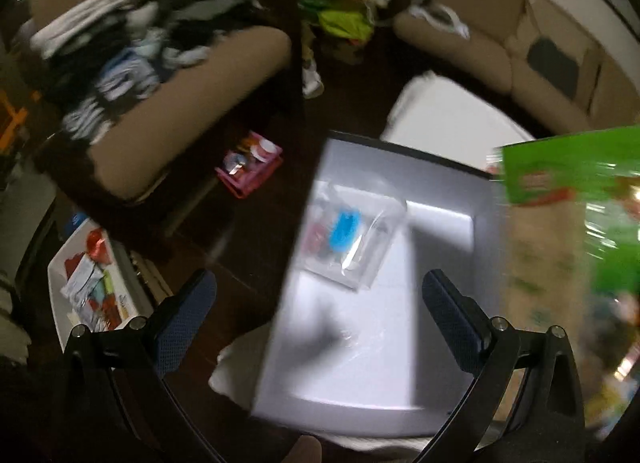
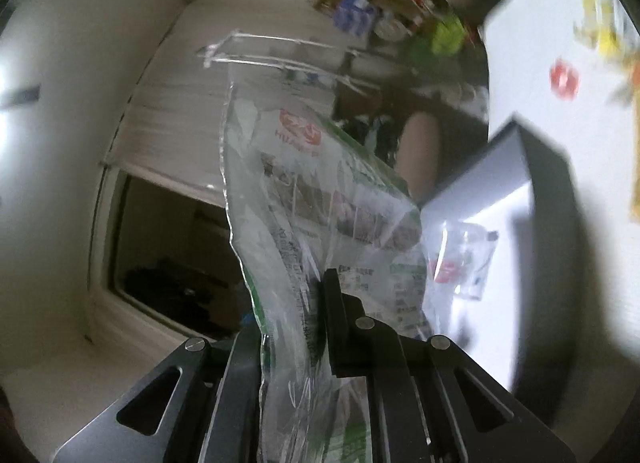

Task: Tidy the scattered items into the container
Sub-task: 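Drop the green seaweed bag into the white box with the right tool, then grasp the yellow snack bag with the left tool while the right tool grasps the pink flower item, then carry the yellow snack bag over the box with the left tool while the right carries the pink item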

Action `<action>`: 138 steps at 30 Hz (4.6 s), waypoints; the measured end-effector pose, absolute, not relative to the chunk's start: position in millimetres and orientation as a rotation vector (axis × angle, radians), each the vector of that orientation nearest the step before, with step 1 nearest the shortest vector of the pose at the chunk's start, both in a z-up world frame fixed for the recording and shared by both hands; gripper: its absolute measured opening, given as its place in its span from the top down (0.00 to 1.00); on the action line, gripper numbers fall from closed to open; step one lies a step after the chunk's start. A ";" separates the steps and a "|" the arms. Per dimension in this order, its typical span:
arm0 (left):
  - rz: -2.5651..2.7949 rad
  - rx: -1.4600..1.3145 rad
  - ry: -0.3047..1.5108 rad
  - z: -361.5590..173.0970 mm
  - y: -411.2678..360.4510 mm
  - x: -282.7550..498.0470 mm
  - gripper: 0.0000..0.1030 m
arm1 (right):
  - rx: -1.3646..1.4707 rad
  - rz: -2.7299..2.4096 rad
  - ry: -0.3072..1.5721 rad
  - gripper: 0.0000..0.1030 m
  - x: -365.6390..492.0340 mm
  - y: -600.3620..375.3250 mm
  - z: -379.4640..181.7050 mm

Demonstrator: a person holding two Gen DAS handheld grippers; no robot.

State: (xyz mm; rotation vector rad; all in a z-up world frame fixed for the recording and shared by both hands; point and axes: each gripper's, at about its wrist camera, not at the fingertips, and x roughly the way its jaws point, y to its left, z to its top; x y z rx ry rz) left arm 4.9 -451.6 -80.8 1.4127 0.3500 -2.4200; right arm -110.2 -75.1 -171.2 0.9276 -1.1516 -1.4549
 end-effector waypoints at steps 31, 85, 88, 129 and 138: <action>-3.041 1.515 0.166 -65.4 -142.0 9.0 0.00 | 1.147 -2.641 -0.151 0.09 -62.2 180.9 -121.0; -2.621 1.300 -0.812 -296.0 76.5 -94.8 0.00 | 1.658 -2.551 -0.050 0.93 -44.4 222.2 -263.8; -2.618 1.316 -0.813 -302.5 78.8 -102.4 0.00 | 1.659 -2.547 -0.041 0.93 -45.2 219.9 -263.9; -3.179 0.660 -0.076 30.5 -67.2 -20.4 0.49 | 0.855 -2.697 -0.338 0.96 -6.7 174.8 -23.5; -3.178 0.567 -0.063 40.3 -119.1 12.7 0.49 | 0.795 -2.600 -0.322 0.96 5.7 149.7 -16.8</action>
